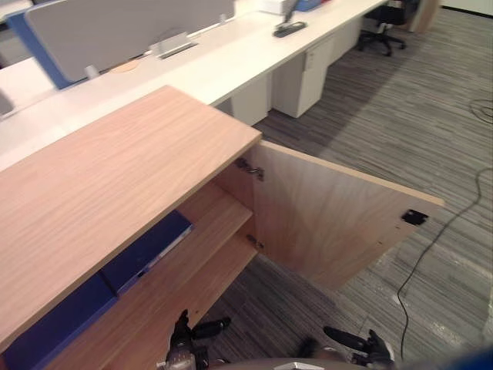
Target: Walk over to the cabinet, pick up the folder, carry it to the office cabinet, place the folder inside the office cabinet, then close the office cabinet door
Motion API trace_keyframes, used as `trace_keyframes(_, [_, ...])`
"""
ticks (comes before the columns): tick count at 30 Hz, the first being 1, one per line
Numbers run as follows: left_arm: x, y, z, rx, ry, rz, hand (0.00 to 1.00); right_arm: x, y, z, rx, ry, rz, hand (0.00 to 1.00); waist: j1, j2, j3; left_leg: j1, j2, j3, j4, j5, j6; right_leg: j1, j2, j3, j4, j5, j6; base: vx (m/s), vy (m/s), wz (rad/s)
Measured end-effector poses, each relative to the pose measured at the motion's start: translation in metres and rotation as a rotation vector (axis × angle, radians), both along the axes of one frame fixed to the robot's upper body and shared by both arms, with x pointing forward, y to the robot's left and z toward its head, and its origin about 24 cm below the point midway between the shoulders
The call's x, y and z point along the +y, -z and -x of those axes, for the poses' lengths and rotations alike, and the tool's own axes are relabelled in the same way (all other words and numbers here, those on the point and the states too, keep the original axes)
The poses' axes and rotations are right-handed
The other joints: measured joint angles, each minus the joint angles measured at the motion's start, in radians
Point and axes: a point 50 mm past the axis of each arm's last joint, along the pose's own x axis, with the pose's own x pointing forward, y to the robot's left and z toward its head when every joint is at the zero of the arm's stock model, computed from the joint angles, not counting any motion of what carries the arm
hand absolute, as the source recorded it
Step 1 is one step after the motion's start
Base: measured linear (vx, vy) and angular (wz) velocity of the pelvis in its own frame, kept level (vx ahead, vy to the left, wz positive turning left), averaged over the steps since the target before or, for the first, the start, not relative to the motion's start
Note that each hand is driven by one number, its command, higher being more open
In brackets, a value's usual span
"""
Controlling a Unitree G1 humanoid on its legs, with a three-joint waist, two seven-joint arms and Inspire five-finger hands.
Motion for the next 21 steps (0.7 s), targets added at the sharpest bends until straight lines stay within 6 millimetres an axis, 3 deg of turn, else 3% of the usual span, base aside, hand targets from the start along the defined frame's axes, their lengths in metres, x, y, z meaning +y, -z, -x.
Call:
trace_keyframes(1, [0.003,0.001,0.004,0.022,-0.004,-0.007,1.00,0.001,0.001,0.000,0.004,-0.003,-0.006,1.00,-0.001,0.002,-0.002,0.005,0.015,0.008,0.002,0.007,-0.005,0.012,0.024,0.004,-0.025,0.005,-0.001,0.05,-0.123,-0.68])
trace_keyframes(2, [0.002,0.003,0.006,0.036,-0.003,-0.006,1.00,0.000,0.002,0.007,0.022,-0.004,-0.005,1.00,-0.013,0.013,-0.013,0.002,0.050,0.013,-0.002,0.012,-0.015,0.022,0.086,0.003,-0.086,0.023,-0.015,0.08,-0.197,-0.42])
trace_keyframes(6, [-0.007,0.005,0.007,0.043,0.004,0.025,1.00,-0.002,0.002,0.012,0.043,-0.013,-0.001,1.00,-0.019,0.034,-0.027,0.017,0.109,0.055,-0.010,0.029,-0.038,0.038,0.199,0.042,-0.200,0.062,-0.047,0.08,-0.154,-0.49])
trace_keyframes(10, [-0.011,0.004,0.001,0.026,-0.009,0.045,1.00,0.000,0.002,0.008,0.036,-0.046,0.004,1.00,-0.044,0.032,-0.040,0.029,0.114,0.063,-0.010,0.041,-0.051,0.054,0.220,0.062,-0.240,0.078,-0.046,0.05,-0.046,-0.20])
trace_keyframes(14, [-0.016,0.003,-0.002,0.012,-0.002,0.054,1.00,0.000,-0.001,0.000,0.001,-0.056,0.012,1.00,-0.043,0.029,-0.060,0.026,0.102,0.062,-0.010,0.042,-0.051,0.066,0.221,0.064,-0.286,0.107,-0.037,0.02,0.039,-0.01])
trace_keyframes(19, [-0.014,0.001,-0.001,0.002,0.014,0.048,1.00,-0.010,-0.029,-0.049,-0.216,-0.090,0.094,1.00,-0.043,0.027,-0.071,0.003,0.078,0.058,-0.014,0.043,-0.051,0.066,0.219,0.067,-0.357,0.164,-0.032,-0.03,0.031,-0.01])
trace_keyframes(21, [-0.010,0.002,0.008,0.014,0.010,0.046,1.00,-0.019,-0.053,-0.081,-0.354,-0.106,0.154,1.00,-0.043,0.026,-0.077,0.000,0.069,0.054,-0.022,0.044,-0.049,0.070,0.220,0.069,-0.385,0.187,-0.031,-0.07,0.016,-0.02])
